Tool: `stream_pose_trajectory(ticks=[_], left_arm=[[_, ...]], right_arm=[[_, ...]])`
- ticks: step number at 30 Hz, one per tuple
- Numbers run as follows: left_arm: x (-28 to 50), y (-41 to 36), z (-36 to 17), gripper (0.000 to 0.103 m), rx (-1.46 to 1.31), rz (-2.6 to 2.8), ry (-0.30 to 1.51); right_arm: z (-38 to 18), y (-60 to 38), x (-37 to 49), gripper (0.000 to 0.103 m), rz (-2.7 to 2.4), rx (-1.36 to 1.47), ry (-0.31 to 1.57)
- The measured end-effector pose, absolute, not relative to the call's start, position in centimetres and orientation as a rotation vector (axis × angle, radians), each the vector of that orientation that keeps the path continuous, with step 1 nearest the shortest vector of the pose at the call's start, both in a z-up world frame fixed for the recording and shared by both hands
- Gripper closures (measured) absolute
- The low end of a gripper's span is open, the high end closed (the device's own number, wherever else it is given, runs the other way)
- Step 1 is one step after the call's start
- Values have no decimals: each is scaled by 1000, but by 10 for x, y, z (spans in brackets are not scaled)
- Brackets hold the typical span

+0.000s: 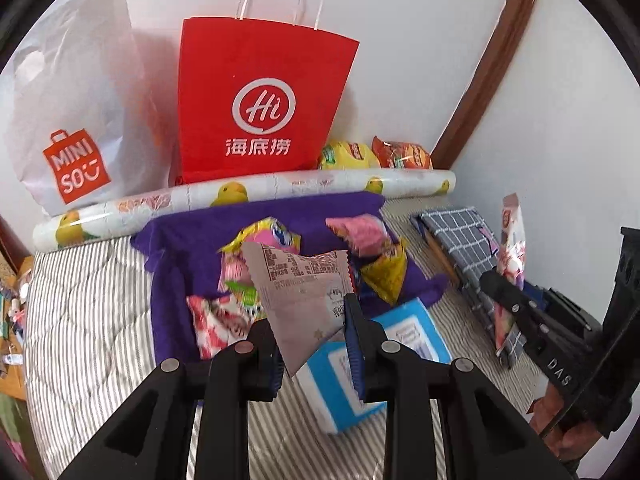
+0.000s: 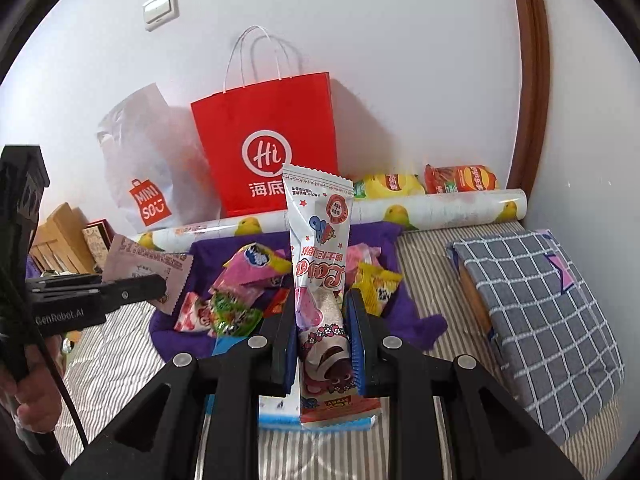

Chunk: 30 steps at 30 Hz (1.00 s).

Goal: Organize snacks
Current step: 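Lift both held packets and carry them over the purple towel, then lower both packets onto the towel and open both grippers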

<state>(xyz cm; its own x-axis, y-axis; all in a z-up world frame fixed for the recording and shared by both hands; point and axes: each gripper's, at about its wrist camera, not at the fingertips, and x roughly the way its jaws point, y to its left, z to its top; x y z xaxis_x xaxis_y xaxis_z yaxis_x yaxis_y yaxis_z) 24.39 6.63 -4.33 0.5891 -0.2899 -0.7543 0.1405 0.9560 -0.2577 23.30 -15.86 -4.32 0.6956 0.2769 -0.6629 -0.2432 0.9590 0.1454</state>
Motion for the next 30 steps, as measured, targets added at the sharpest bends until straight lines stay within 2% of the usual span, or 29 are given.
stream_pose_trajectory(ticks=[30], left_arm=[[314, 84, -69, 78, -193, -190, 947]], right_arm=[[-84, -136, 314, 81, 329, 76, 790]])
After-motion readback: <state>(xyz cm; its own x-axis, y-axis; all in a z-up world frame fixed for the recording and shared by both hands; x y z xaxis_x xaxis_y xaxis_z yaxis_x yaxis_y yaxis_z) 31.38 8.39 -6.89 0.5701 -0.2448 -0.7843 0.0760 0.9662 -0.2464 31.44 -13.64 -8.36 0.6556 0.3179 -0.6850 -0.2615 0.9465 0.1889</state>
